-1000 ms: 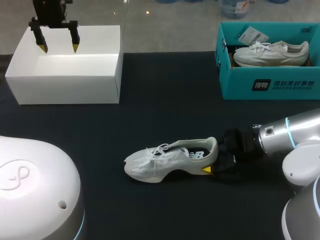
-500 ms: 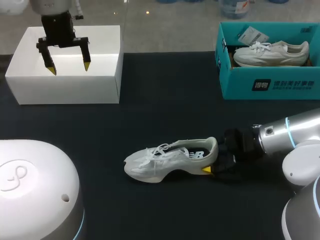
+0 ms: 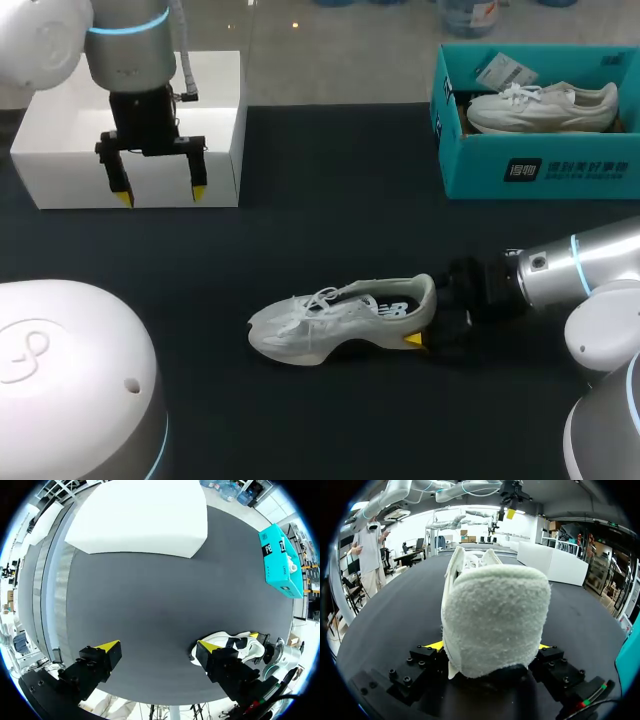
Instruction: Take the shoe out of the shoebox, open the shoe tongue, remove and reinsert the insole, then place the shoe into the shoebox
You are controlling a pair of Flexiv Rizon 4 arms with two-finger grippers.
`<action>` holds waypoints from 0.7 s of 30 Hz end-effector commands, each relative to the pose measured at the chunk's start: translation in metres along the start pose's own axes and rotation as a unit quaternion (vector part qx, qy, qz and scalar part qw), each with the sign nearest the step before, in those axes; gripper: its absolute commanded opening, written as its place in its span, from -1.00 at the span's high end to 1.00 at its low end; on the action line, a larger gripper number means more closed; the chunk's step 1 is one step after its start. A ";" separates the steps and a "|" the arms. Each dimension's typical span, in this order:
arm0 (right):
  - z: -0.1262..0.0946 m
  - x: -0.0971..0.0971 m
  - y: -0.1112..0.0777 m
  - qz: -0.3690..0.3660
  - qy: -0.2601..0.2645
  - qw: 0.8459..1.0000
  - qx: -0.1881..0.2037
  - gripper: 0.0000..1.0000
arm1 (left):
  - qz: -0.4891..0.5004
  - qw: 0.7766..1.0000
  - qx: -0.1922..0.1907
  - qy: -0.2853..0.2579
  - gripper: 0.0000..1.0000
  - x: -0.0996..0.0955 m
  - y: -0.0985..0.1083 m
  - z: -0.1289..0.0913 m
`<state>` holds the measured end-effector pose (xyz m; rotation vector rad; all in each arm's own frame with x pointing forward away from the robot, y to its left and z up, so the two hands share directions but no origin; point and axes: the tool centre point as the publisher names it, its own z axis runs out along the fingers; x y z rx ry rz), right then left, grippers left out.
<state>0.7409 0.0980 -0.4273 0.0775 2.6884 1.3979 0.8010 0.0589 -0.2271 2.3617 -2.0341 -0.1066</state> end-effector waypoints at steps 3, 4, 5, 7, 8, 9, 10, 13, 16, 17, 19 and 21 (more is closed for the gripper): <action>0.003 0.000 -0.001 0.000 -0.001 1.000 0.000 1.00 | 0.000 1.000 0.014 0.003 -1.00 -0.003 0.005 0.000; 0.003 0.000 -0.001 0.000 -0.001 1.000 0.000 1.00 | 0.000 1.000 0.014 0.003 -1.00 -0.003 0.005 0.000; 0.003 0.000 -0.001 0.000 -0.001 1.000 0.000 1.00 | 0.000 1.000 0.014 0.003 -1.00 -0.003 0.005 0.000; 0.003 0.000 -0.001 0.000 -0.001 1.000 0.000 1.00 | 0.000 1.000 0.014 0.003 -1.00 -0.003 0.005 0.000; 0.003 0.000 -0.001 0.000 -0.001 1.000 0.000 1.00 | 0.000 1.000 0.014 0.003 -1.00 -0.003 0.005 0.000; 0.003 0.000 -0.001 0.000 -0.001 1.000 0.000 1.00 | 0.000 1.000 0.014 0.003 -1.00 -0.003 0.005 0.000; 0.003 0.000 -0.001 0.000 -0.001 1.000 0.000 1.00 | 0.000 1.000 0.014 0.003 -1.00 -0.003 0.005 0.000; 0.003 0.000 -0.001 0.000 -0.001 1.000 0.000 1.00 | -0.008 1.000 0.020 0.004 -1.00 0.001 0.009 0.002; 0.003 0.000 -0.001 0.000 -0.001 1.000 0.000 1.00 | -0.021 1.000 0.017 0.011 -1.00 0.016 0.023 0.008; 0.003 0.000 -0.001 0.000 -0.001 1.000 0.000 1.00 | -0.016 1.000 0.021 0.011 -1.00 0.022 0.029 0.012; 0.003 0.000 -0.001 0.000 -0.001 1.000 0.000 1.00 | -0.016 0.999 0.027 0.009 -1.00 0.038 0.041 0.020; 0.003 0.000 -0.001 0.000 -0.001 1.000 0.000 1.00 | -0.012 1.000 0.011 0.018 -1.00 0.049 0.048 0.026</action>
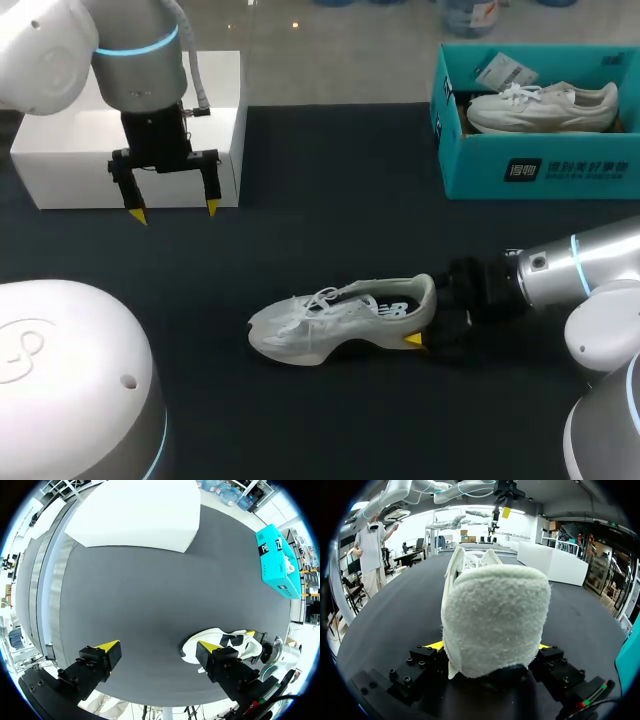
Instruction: Take the shoe out of the shoebox, open the shoe tongue, remove and reinsert the insole, then place the shoe into the shoebox
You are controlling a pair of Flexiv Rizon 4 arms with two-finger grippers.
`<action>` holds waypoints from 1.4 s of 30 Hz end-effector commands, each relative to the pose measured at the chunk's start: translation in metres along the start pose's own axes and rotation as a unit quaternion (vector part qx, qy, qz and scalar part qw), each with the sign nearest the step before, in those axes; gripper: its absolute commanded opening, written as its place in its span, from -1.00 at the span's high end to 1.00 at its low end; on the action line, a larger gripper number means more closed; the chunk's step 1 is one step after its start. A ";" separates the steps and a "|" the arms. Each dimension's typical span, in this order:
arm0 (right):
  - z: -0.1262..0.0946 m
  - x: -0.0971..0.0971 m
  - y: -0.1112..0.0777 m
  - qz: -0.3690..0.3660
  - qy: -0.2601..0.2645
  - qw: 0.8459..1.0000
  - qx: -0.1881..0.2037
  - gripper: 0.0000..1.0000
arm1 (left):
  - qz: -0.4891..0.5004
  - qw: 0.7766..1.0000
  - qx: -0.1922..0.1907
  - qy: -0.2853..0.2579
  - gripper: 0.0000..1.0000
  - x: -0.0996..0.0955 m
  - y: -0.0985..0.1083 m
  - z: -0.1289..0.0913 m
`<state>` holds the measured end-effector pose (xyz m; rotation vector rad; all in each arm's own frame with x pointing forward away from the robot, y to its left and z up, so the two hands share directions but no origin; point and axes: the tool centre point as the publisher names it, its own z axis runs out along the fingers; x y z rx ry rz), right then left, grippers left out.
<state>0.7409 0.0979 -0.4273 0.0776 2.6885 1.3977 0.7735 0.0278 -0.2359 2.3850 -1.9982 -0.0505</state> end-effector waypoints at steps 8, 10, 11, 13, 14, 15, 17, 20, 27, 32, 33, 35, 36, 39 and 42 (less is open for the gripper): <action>0.003 0.000 -0.001 0.000 -0.001 1.000 0.000 1.00 | 0.036 0.999 -0.003 0.001 -1.00 0.067 0.046 0.030; 0.003 0.000 -0.001 0.000 -0.001 1.000 0.000 1.00 | 0.046 0.999 -0.002 -0.004 -1.00 0.078 0.052 0.032; 0.003 0.000 -0.001 0.000 -0.001 1.000 0.000 1.00 | 0.051 0.999 -0.003 -0.005 -1.00 0.083 0.056 0.033; 0.003 0.000 -0.001 0.000 -0.001 1.000 0.000 1.00 | 0.062 0.998 0.001 -0.010 -1.00 0.092 0.062 0.036; 0.003 0.000 -0.001 0.000 -0.001 1.000 0.000 1.00 | 0.067 0.998 0.003 -0.012 -1.00 0.097 0.065 0.037; 0.003 0.000 -0.001 0.000 -0.001 1.000 0.000 1.00 | 0.073 0.997 0.004 -0.013 -1.00 0.102 0.068 0.038; 0.003 0.000 -0.001 0.000 -0.001 1.000 0.000 1.00 | 0.082 0.996 0.008 -0.017 -1.00 0.111 0.075 0.040; 0.003 0.000 -0.001 0.000 -0.001 1.000 0.000 1.00 | 0.097 0.995 0.011 -0.017 -1.00 0.124 0.083 0.044; 0.003 0.000 -0.001 0.000 -0.001 1.000 0.000 1.00 | 0.126 0.992 0.019 -0.023 -1.00 0.156 0.098 0.052; 0.003 0.000 -0.001 0.000 -0.001 1.000 0.000 1.00 | 0.139 0.990 0.016 -0.023 -1.00 0.179 0.104 0.057; 0.003 0.000 -0.001 0.000 -0.001 1.000 0.000 1.00 | 0.144 0.989 0.015 -0.024 -1.00 0.183 0.105 0.058; 0.003 0.000 -0.001 0.000 -0.001 1.000 0.000 1.00 | 0.148 0.989 0.017 -0.025 -1.00 0.191 0.106 0.060; 0.003 0.000 -0.001 0.000 -0.001 1.000 0.000 1.00 | 0.151 0.988 0.018 -0.025 -1.00 0.195 0.107 0.062; 0.003 0.000 -0.001 0.000 -0.001 1.000 0.000 1.00 | 0.153 0.988 0.020 -0.027 -1.00 0.208 0.106 0.069; 0.003 0.000 -0.001 0.000 -0.001 1.000 0.000 1.00 | 0.154 0.987 0.020 -0.024 -1.00 0.221 0.106 0.073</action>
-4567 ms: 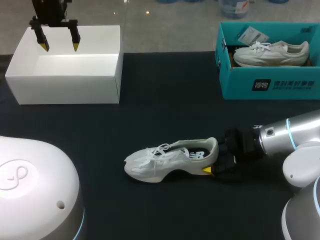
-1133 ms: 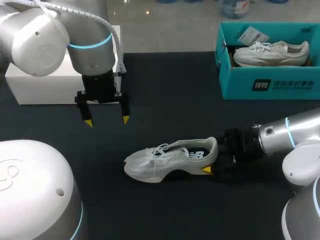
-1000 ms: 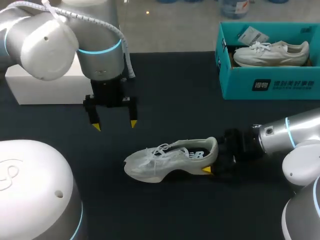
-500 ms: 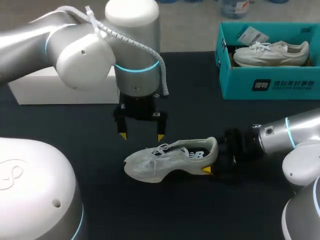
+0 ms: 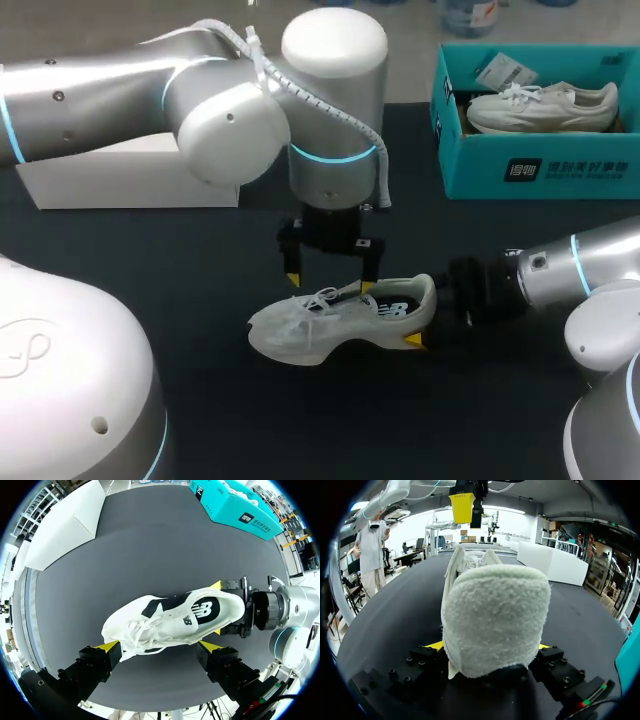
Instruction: Take the shoe out of the shoebox, open the shoe tongue, remove and reinsert the insole, then place the shoe into the shoebox
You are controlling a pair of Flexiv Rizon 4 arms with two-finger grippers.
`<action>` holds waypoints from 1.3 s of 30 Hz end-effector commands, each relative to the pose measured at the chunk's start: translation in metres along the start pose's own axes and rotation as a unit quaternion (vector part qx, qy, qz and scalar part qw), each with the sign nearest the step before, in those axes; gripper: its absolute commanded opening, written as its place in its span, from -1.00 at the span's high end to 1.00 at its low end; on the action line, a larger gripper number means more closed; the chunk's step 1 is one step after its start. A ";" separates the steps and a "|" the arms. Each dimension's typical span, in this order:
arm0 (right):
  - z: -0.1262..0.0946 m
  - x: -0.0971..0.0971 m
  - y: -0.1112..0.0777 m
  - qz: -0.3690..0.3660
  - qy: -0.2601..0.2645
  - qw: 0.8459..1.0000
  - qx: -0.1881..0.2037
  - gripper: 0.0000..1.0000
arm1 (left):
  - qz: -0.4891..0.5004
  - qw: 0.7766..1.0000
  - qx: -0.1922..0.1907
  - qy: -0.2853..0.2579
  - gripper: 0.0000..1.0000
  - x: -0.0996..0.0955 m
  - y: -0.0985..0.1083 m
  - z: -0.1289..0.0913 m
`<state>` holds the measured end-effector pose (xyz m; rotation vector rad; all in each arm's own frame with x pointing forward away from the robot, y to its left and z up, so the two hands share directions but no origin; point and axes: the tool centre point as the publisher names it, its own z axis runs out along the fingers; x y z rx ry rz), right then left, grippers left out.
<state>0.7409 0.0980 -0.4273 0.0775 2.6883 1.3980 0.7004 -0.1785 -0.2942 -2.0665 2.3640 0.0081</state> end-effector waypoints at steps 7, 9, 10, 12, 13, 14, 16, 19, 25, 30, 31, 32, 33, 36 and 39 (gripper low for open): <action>0.003 0.000 -0.001 0.000 -0.001 1.000 0.000 1.00 | 0.009 0.999 0.018 -0.042 -1.00 0.051 -0.020 0.028; 0.003 0.000 -0.001 0.000 -0.001 1.000 0.000 1.00 | 0.010 0.999 0.023 -0.046 -1.00 0.055 -0.023 0.032; 0.003 0.000 -0.001 0.000 -0.001 1.000 0.000 1.00 | 0.010 0.998 0.026 -0.052 -1.00 0.057 -0.025 0.034; 0.003 0.000 -0.001 0.000 -0.001 1.000 0.000 1.00 | 0.009 0.998 0.031 -0.056 -1.00 0.059 -0.029 0.039; 0.003 0.000 -0.001 0.000 -0.001 1.000 0.000 1.00 | 0.009 0.998 0.030 -0.056 -1.00 0.060 -0.031 0.041; 0.003 0.000 -0.001 0.000 -0.001 1.000 0.000 1.00 | 0.009 0.998 0.029 -0.057 -1.00 0.060 -0.034 0.042; 0.003 0.000 -0.001 0.000 -0.001 1.000 0.000 1.00 | 0.006 0.998 0.029 -0.062 -1.00 0.060 -0.038 0.046; 0.003 0.000 -0.001 0.000 -0.001 1.000 0.000 1.00 | 0.006 0.997 0.026 -0.067 -1.00 0.058 -0.044 0.050; 0.003 0.000 -0.001 0.000 -0.001 1.000 0.000 1.00 | 0.013 0.996 0.031 -0.086 -1.00 0.049 -0.046 0.060; 0.003 0.000 -0.001 0.000 -0.001 1.000 0.000 1.00 | 0.012 0.994 0.031 -0.101 -1.00 0.042 -0.047 0.073; 0.003 0.000 -0.001 0.000 -0.001 1.000 0.000 1.00 | 0.011 0.994 0.030 -0.103 -1.00 0.041 -0.048 0.076; 0.003 0.000 -0.001 0.000 -0.001 1.000 0.000 1.00 | 0.011 0.994 0.029 -0.105 -1.00 0.040 -0.048 0.078; 0.003 0.000 -0.001 0.000 -0.001 1.000 0.000 1.00 | 0.008 0.994 0.030 -0.107 -1.00 0.038 -0.048 0.080; 0.003 0.000 -0.001 0.000 -0.001 1.000 0.000 1.00 | 0.006 0.993 0.031 -0.114 -1.00 0.032 -0.048 0.085; 0.003 0.000 -0.001 0.000 -0.001 1.000 0.000 1.00 | -0.006 0.992 0.032 -0.123 -1.00 0.026 -0.048 0.087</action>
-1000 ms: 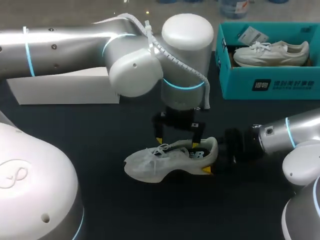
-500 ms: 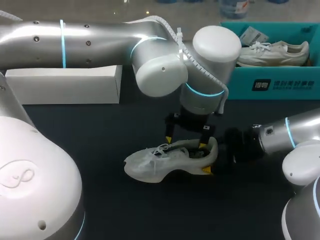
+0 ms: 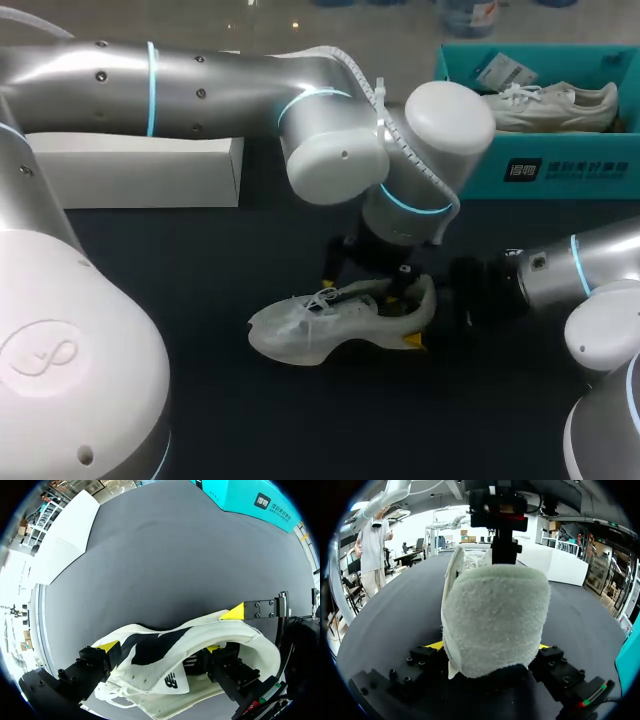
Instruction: Take the shoe out of the shoebox, open the shoe tongue, remove and reinsert the insole, then place the shoe into the shoebox
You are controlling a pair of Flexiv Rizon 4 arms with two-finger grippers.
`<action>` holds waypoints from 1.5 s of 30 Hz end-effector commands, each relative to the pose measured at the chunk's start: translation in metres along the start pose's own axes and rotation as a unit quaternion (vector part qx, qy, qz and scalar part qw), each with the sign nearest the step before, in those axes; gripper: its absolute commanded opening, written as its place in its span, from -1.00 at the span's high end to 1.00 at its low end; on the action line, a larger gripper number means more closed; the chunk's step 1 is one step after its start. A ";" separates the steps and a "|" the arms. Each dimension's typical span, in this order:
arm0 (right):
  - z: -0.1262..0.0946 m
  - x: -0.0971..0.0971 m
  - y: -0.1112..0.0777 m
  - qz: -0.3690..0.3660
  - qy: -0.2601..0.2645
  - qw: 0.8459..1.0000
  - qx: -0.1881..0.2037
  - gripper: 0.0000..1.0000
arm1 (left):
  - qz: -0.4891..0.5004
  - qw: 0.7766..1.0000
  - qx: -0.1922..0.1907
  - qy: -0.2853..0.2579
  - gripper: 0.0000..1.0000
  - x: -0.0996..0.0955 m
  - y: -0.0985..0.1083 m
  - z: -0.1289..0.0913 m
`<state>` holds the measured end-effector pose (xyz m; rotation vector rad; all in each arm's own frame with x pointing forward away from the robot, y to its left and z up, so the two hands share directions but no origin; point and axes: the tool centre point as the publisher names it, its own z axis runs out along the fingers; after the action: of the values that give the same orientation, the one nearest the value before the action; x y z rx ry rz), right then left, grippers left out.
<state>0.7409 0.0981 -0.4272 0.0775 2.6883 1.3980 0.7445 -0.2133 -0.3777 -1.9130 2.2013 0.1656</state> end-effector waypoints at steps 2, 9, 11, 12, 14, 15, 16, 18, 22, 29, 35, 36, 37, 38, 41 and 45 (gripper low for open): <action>0.003 0.000 -0.001 0.000 -0.001 1.000 0.000 1.00 | -0.016 1.000 0.006 -0.013 -1.00 -0.007 0.000 0.005; 0.003 0.000 -0.001 0.000 -0.001 1.000 0.000 1.00 | -0.059 0.998 -0.007 -0.021 -1.00 -0.025 0.001 -0.001; 0.003 0.000 -0.001 0.000 -0.001 1.000 0.000 1.00 | -0.061 0.998 -0.015 -0.016 -0.97 -0.030 0.002 -0.003; 0.003 0.000 -0.001 0.000 -0.001 1.000 0.000 1.00 | -0.062 0.998 -0.020 -0.016 -0.92 -0.031 0.002 -0.005; 0.003 0.000 -0.001 0.000 -0.001 1.000 0.000 1.00 | -0.063 0.998 -0.026 -0.013 -0.75 -0.034 0.004 -0.009; 0.003 0.000 -0.001 0.000 -0.001 1.000 0.000 1.00 | -0.064 0.997 -0.031 -0.011 -0.67 -0.036 0.005 -0.011; 0.003 0.000 -0.001 0.000 -0.001 1.000 0.000 1.00 | -0.064 0.997 -0.030 -0.010 -0.57 -0.037 0.005 -0.013; 0.003 0.000 -0.001 0.000 -0.001 1.000 0.000 1.00 | -0.066 0.997 -0.037 -0.004 -0.49 -0.038 0.007 -0.017; 0.003 0.000 -0.001 0.000 -0.001 1.000 0.000 1.00 | -0.067 0.997 -0.049 0.000 -0.09 -0.039 0.009 -0.020; 0.003 0.000 -0.001 0.000 -0.001 1.000 0.000 1.00 | -0.067 0.995 -0.077 0.011 0.00 -0.041 0.012 -0.030; 0.003 0.000 -0.001 0.000 -0.001 1.000 0.000 1.00 | -0.057 0.995 -0.082 0.018 -0.90 -0.041 0.020 -0.039; 0.003 0.000 -0.001 0.000 -0.001 1.000 0.000 1.00 | -0.056 0.995 -0.083 0.020 -0.91 -0.041 0.021 -0.039; 0.003 0.000 -0.001 0.000 -0.001 1.000 0.000 1.00 | -0.056 0.995 -0.083 0.021 -0.89 -0.041 0.021 -0.039; 0.003 0.000 -0.001 0.000 -0.001 1.000 0.000 1.00 | -0.056 0.995 -0.083 0.020 -0.85 -0.040 0.022 -0.039; 0.003 0.000 -0.001 0.000 -0.001 1.000 0.000 1.00 | -0.056 0.995 -0.085 0.018 -0.74 -0.039 0.023 -0.039; 0.003 0.000 -0.001 0.000 -0.001 1.000 0.000 1.00 | -0.062 0.993 -0.095 0.014 -0.25 -0.041 0.024 -0.038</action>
<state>0.7411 0.0986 -0.4272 0.0768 2.6884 1.3983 0.7214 -0.1796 -0.3321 -2.1529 2.1447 0.3301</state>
